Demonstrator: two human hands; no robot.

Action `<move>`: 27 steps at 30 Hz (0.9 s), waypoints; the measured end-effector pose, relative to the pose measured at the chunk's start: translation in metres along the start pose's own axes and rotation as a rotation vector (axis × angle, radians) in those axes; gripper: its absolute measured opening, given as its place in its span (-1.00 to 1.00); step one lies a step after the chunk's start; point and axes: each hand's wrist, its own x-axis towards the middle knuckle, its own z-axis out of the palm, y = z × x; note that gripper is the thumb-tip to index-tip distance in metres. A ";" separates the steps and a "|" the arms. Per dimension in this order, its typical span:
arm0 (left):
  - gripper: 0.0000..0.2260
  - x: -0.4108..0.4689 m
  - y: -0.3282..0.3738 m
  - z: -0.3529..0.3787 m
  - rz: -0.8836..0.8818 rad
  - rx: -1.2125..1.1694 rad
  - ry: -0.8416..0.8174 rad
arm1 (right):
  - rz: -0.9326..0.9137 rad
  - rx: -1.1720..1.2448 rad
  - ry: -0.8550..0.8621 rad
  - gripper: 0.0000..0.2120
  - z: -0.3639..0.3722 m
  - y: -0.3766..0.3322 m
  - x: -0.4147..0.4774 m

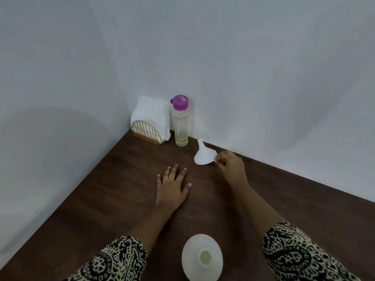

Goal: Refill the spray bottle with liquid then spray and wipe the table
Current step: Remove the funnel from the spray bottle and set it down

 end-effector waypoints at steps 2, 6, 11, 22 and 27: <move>-0.49 -0.002 -0.003 0.006 0.026 0.030 0.027 | 0.021 -0.003 0.006 -0.93 0.010 0.009 0.007; -0.46 -0.002 -0.005 0.012 0.029 0.074 0.062 | 0.084 -0.014 -0.012 -0.91 0.018 0.025 0.016; -0.42 0.000 -0.007 0.016 0.030 0.072 0.076 | 0.117 -0.068 -0.030 -0.85 0.025 0.041 0.016; -0.40 -0.001 -0.006 0.014 0.030 0.060 0.078 | 0.232 -0.075 -0.115 -0.34 0.042 0.015 0.022; -0.49 -0.002 -0.006 0.014 0.034 0.045 0.074 | 0.326 -0.125 -0.259 -0.30 0.038 0.007 0.046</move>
